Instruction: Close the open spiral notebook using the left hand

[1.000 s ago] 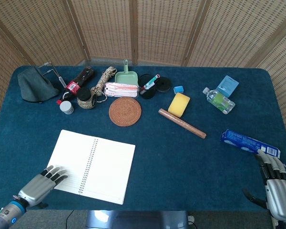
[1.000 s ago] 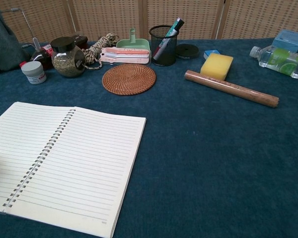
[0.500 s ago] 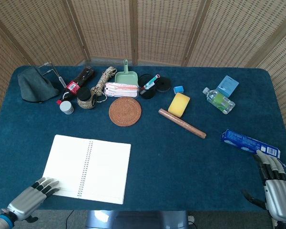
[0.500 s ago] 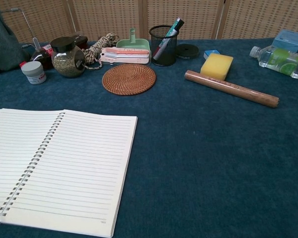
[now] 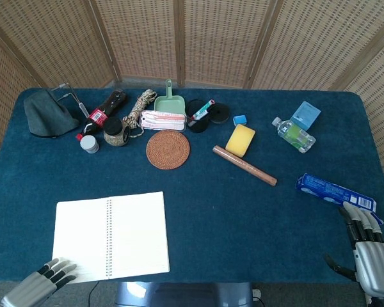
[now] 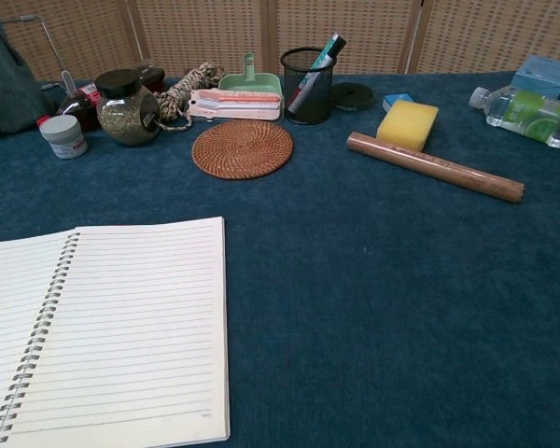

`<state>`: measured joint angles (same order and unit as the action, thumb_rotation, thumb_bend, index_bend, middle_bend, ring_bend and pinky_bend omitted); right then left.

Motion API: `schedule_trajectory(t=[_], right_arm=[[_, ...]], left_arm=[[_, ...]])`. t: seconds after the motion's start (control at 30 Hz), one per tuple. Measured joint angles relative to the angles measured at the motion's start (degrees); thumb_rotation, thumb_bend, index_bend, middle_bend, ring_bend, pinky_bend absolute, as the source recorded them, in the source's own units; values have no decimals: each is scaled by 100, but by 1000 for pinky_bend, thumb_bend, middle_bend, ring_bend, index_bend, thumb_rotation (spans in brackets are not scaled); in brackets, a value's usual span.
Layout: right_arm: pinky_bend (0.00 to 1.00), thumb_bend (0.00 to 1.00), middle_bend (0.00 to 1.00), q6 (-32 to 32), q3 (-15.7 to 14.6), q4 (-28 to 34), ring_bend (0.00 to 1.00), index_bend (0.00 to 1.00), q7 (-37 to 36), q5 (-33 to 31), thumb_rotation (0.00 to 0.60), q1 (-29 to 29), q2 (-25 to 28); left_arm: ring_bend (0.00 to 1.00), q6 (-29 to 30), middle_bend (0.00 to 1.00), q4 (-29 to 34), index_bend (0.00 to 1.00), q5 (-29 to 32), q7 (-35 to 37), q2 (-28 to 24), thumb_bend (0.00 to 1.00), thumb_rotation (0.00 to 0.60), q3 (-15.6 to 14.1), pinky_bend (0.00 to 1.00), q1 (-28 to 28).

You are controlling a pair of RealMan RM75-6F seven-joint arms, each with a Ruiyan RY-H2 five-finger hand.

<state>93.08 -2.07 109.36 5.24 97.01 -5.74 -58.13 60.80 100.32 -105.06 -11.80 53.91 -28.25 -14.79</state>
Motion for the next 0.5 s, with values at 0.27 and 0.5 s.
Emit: schedule_trajectory(t=[0.27,0.5], right_arm=[[0,195,0,-25,-1,0,0,0,21,-10,600,9,-11],[0,195,0,-18,-7,-1,0,0,25,6,600,6,-14]], left_arm=[[0,346,103,-190,129,-386,269,39,44,600,-45,0,124],[0,982,77,-801,120,-768,714,201,46,600,5,0,291]])
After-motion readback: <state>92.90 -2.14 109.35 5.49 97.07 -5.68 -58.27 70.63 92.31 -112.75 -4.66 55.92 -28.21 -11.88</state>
